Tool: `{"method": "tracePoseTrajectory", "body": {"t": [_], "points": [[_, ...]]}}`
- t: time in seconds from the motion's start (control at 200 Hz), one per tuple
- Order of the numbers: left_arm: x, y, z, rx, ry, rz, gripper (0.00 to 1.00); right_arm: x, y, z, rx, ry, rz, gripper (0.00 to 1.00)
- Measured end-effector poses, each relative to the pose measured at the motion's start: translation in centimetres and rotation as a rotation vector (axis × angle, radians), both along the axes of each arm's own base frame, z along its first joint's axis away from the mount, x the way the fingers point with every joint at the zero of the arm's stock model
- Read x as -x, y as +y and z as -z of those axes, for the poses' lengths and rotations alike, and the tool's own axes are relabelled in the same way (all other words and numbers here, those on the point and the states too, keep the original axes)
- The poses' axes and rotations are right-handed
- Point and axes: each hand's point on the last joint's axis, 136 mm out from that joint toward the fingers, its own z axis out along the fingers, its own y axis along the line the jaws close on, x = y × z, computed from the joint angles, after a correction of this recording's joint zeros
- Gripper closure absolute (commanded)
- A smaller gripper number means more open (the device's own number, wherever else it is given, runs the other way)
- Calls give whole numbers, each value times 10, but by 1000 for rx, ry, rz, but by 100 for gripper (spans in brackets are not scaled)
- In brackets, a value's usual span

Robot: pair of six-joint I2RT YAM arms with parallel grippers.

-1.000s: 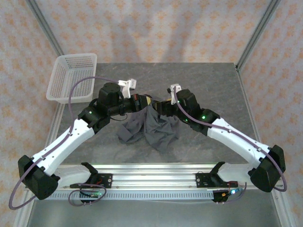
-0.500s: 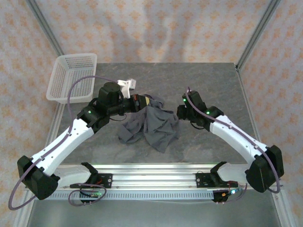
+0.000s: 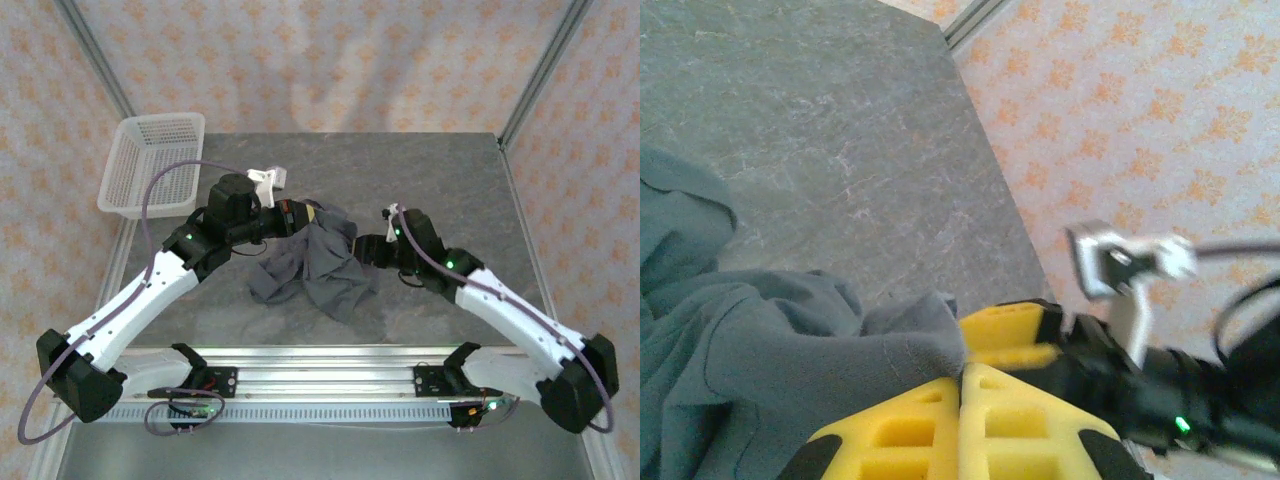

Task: Fold the inside-out t-shirt

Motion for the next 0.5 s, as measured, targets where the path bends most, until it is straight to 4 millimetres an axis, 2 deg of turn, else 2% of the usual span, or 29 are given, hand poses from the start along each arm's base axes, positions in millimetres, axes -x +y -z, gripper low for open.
{"method": "tracePoseTrajectory", "body": {"t": [0.085, 0.155, 0.335, 0.41, 0.5], "points": [[0, 0, 0, 1, 1, -1, 100, -1, 14, -21, -30, -97, -26, 35], [0, 0, 0, 1, 1, -1, 100, -16, 20, -23, -1, -127, -8, 34], [0, 0, 0, 1, 1, -1, 100, -59, 33, 0, 138, -105, 56, 37], [0, 1, 0, -1, 0, -5, 100, -68, 28, 8, 154, -64, 95, 42], [-1, 1, 0, -3, -1, -10, 100, -75, 10, 20, 124, 26, 157, 44]]}}
